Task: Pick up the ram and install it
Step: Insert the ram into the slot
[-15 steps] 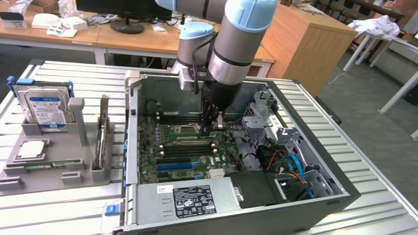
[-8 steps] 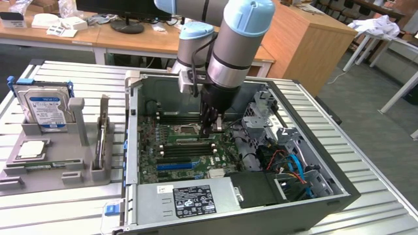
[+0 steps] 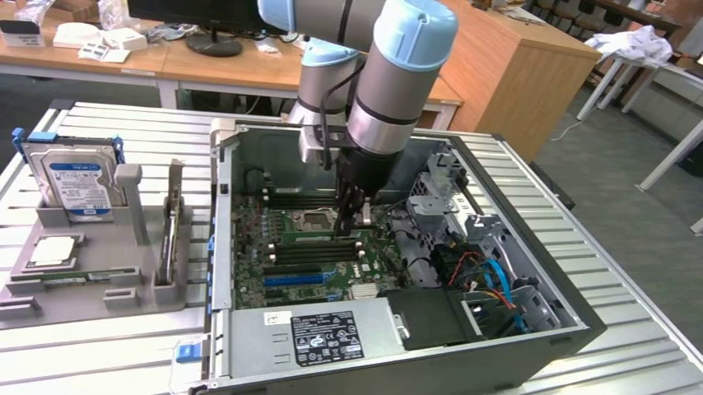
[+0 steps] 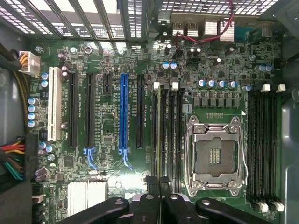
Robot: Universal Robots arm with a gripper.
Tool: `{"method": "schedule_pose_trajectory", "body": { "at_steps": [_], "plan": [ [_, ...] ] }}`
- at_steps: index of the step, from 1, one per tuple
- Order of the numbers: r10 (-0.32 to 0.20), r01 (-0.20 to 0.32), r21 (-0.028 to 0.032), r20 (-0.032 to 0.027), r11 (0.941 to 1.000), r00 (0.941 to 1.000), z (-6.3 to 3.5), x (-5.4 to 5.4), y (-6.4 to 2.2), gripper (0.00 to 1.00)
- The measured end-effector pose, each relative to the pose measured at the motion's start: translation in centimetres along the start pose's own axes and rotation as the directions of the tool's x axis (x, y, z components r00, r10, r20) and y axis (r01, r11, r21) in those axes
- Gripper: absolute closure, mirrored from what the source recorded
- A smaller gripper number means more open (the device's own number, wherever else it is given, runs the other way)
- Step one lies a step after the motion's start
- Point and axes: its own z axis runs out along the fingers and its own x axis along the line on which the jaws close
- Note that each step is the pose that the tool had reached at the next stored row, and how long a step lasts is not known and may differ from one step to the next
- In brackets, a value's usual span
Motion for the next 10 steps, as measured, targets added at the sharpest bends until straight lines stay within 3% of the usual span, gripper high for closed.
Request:
{"method": "schedule_pose_trajectory", "body": {
  "at_steps": [10],
  "plan": [
    [0.0,0.0,0.0019,0.0001,1.0,1.0,0.13,0.0,0.09,0.88]
  ]
}}
